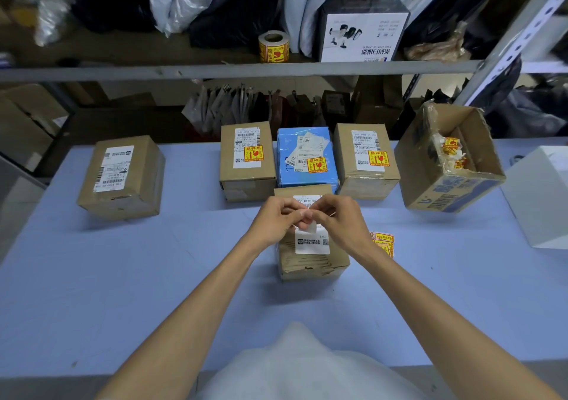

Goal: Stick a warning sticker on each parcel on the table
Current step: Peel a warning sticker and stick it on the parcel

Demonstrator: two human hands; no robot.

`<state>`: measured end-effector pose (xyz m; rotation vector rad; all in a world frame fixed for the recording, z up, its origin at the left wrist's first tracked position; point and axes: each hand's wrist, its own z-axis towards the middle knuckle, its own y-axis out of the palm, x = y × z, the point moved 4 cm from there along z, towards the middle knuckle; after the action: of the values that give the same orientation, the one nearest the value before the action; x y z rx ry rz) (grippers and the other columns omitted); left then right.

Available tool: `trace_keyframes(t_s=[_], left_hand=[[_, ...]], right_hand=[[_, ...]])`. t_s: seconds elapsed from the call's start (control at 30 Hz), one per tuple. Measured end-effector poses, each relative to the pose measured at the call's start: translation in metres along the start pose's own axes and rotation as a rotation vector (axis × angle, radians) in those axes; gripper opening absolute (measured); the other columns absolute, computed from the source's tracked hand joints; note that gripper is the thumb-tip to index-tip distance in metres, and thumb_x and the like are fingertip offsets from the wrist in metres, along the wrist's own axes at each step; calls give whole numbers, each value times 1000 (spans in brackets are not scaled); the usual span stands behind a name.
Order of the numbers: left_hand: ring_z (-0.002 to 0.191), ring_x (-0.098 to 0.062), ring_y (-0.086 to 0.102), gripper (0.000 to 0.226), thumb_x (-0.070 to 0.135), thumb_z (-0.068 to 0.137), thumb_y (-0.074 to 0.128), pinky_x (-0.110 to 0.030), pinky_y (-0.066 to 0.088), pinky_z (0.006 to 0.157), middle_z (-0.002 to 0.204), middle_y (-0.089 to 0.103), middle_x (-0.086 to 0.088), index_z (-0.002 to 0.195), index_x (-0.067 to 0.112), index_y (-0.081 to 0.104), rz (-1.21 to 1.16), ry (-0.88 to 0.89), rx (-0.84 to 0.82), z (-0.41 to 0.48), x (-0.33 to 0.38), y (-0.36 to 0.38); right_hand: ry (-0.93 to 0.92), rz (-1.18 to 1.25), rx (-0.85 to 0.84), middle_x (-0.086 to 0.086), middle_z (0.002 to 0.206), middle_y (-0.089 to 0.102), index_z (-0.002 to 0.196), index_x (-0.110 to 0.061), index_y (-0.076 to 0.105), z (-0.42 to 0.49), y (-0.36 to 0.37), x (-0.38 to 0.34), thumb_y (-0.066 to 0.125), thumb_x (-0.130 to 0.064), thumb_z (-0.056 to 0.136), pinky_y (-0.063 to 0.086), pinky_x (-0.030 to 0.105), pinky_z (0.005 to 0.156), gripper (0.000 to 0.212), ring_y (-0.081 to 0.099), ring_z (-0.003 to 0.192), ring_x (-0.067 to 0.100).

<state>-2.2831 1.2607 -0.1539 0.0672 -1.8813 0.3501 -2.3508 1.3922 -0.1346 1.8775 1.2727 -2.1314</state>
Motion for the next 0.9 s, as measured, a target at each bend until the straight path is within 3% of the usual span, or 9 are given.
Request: trace_keyframes(t_s=[0.2,0.43,0.67,0.9], left_hand=[[75,-14,71,15,13,93,60,-23,57,70,86,75,-5,102,7,70,10,-1,4,2,0,1],[81,-18,73,13,18,92,61,-32,57,77,87,75,-6,96,10,71,-36,-15,23,3,-2,2],[73,-15,71,13,16,92,61,-25,51,63,81,75,-7,82,16,70,-113,-14,64,5,2,2],[73,-16,72,13,14,91,62,-23,50,60,78,75,-4,80,18,68,-109,-12,71,5,3,1]], right_hand=[[-10,3,42,-8,70,67,82,-14,71,1,0,2,68,-20,87,43,8,58,8,61,64,-2],[-38,-6,56,-5,78,72,90,-12,76,0,-1,0,65,-17,87,44,5,61,12,63,69,-3],[-47,-19,61,-3,86,74,99,-13,76,1,0,-2,62,-12,88,46,7,64,18,65,75,0],[-37,-8,72,-4,81,72,97,-12,76,1,1,-3,64,-16,88,46,6,64,15,64,74,-1]])
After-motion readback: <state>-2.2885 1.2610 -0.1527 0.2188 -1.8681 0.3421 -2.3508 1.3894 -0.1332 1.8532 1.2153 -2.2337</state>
